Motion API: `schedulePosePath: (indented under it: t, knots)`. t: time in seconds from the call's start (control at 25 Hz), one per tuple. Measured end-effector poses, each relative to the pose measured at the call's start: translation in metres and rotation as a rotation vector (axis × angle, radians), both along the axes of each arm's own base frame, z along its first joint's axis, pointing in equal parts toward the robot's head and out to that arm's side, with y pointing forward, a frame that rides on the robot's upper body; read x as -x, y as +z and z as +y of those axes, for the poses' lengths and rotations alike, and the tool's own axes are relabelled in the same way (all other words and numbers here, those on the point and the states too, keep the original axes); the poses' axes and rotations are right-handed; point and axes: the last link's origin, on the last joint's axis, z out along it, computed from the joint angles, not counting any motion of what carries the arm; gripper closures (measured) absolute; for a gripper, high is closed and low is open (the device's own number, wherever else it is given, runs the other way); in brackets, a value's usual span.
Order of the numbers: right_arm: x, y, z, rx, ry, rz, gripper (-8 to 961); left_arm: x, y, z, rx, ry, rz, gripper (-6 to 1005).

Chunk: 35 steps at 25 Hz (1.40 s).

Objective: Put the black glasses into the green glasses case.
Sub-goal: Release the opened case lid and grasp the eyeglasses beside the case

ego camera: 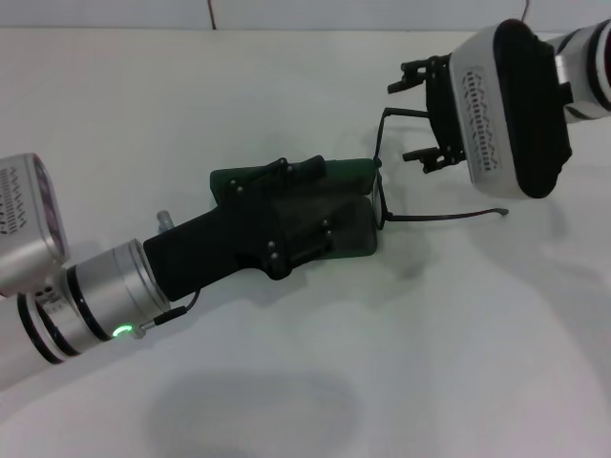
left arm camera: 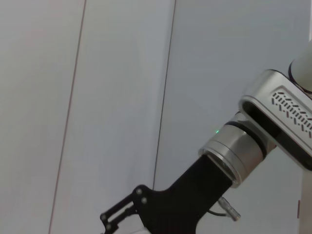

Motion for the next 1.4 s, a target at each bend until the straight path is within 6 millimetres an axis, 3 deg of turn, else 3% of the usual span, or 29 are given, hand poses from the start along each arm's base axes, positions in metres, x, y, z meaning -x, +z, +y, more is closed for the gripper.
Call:
schedulePosePath:
  t: [0.64, 1.4]
  knots:
    - [-0.001, -0.023, 0.012, 0.11, 0.088, -0.172, 176, 0.0, 0.005, 0.006, -0.037, 0.023, -0.022, 350]
    - [0.0, -0.052, 0.009, 0.066, 0.246, -0.21, 175, 0.001, 0.007, 0.013, -0.055, 0.054, -0.025, 350]
